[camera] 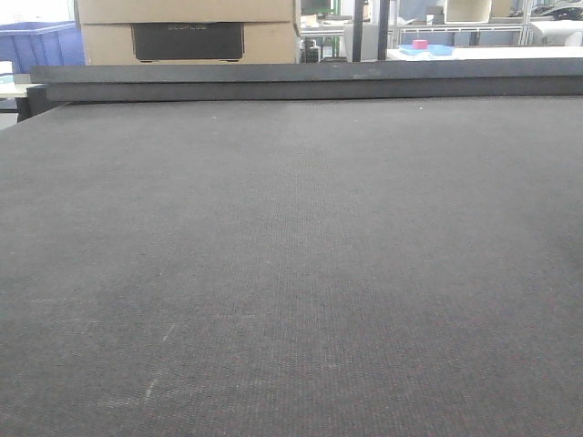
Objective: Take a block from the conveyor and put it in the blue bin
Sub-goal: 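Lift both held blocks up off the conveyor belt, then drive the base past the red table toward the blue bin shelf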
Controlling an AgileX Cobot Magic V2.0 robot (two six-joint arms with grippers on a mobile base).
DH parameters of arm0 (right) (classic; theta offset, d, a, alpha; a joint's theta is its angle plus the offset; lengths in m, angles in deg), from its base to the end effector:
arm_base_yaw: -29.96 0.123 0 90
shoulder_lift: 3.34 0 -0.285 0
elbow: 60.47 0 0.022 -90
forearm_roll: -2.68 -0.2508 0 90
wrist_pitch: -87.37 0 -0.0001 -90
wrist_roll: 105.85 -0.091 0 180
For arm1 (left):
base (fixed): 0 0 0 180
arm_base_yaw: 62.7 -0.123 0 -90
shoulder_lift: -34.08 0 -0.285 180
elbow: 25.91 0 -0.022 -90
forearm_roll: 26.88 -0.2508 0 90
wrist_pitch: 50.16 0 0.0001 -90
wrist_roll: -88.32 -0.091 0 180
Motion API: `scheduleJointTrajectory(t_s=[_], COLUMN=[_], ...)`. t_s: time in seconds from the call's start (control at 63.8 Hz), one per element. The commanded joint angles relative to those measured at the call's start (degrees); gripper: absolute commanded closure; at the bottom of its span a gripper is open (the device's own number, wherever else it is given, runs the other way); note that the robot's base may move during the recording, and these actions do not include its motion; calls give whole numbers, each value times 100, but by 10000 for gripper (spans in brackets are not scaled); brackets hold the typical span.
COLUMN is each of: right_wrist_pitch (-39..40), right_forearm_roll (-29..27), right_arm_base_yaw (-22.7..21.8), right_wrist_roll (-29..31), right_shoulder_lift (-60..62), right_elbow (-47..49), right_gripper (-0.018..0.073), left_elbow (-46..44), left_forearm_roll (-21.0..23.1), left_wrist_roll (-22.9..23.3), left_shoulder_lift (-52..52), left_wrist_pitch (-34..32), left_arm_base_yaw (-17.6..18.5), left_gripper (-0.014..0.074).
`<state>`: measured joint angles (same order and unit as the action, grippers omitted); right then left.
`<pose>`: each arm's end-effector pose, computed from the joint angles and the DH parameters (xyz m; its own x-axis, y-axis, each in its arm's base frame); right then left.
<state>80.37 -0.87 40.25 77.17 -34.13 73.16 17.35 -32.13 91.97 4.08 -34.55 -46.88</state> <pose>0.0838 0.0159 0.3553 0.0987 0.0269 -0.9948 -0.1869 0.9823 0.0080 0.0756 -0.0191 0.3606 0.0261 0.0181 -0.9995 0.2483 0.9684 0.0240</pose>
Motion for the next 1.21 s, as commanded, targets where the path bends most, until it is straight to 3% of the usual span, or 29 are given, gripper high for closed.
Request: scheduleJointTrajectory(t_s=[0.0, 1.191], right_wrist_pitch=[59, 59], right_forearm_roll=[-10, -10], right_arm_base_yaw=[12, 12], right_wrist_roll=[18, 18], right_shoulder_lift=[24, 24], right_elbow=[47, 47], right_gripper=[721, 721], left_elbow=[-37, -37], left_forearm_roll=[-26, -26], left_wrist_roll=[-9, -9], left_shoulder_lift=[19, 19], left_wrist_pitch=[-140, -140], left_arm_base_yaw=[-22, -22], left_gripper=[707, 707])
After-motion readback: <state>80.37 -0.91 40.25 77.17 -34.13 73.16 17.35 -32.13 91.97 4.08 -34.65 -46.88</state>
